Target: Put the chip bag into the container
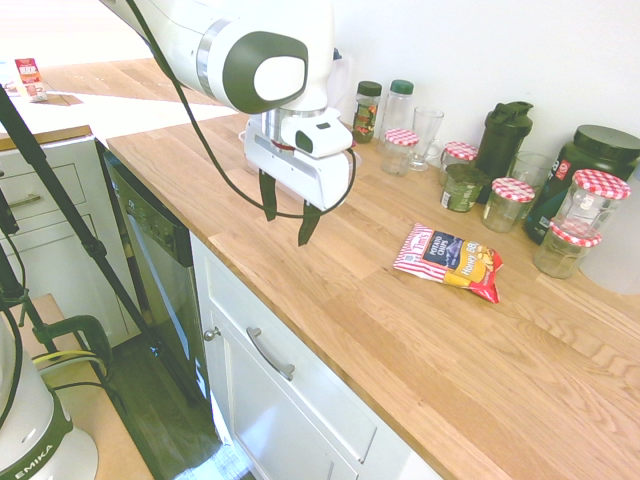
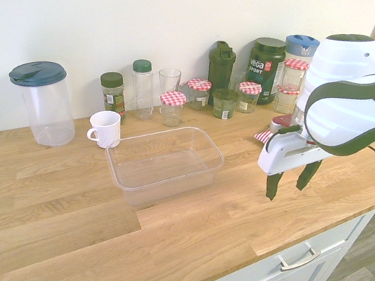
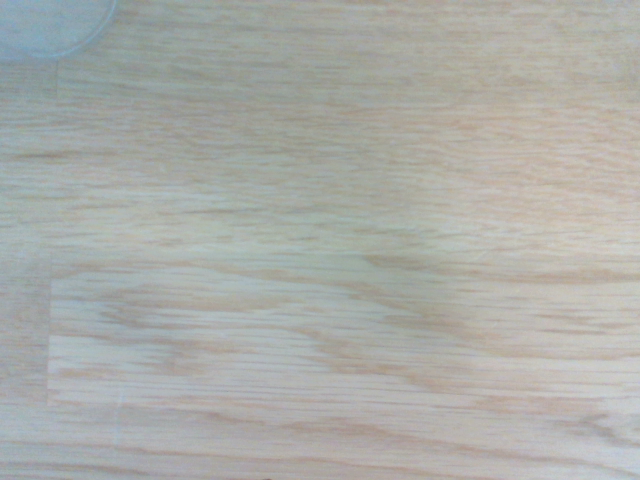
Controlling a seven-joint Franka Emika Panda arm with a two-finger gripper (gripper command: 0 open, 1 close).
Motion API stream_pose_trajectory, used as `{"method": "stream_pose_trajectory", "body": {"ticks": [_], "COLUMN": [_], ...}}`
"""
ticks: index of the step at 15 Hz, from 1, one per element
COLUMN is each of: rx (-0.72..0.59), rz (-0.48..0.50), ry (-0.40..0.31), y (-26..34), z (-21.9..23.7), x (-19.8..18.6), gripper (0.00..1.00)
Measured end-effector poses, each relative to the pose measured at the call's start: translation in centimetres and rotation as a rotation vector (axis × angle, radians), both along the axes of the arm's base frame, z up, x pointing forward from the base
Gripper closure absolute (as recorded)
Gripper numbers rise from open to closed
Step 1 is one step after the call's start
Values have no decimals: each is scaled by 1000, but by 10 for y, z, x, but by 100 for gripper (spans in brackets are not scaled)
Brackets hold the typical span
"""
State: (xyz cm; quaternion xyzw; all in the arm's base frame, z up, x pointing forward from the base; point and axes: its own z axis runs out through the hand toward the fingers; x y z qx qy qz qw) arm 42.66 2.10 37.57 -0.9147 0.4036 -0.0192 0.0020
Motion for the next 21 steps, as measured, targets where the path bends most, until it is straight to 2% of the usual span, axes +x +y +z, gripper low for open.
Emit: {"method": "stream_pose_trajectory", "body": {"ticks": [4, 9, 11, 17, 21], "rx": [-29, -55, -64, -69, -63], "rz": [-1, -130, -160, -168, -145], "ry": [-9, -100, -117, -93, -65], "y": [-13, -110, -131, -162, -168], "z": [2, 49, 56, 18, -15], "x": [2, 21, 39, 101, 129], "gripper": [0, 0, 0, 0, 0]}}
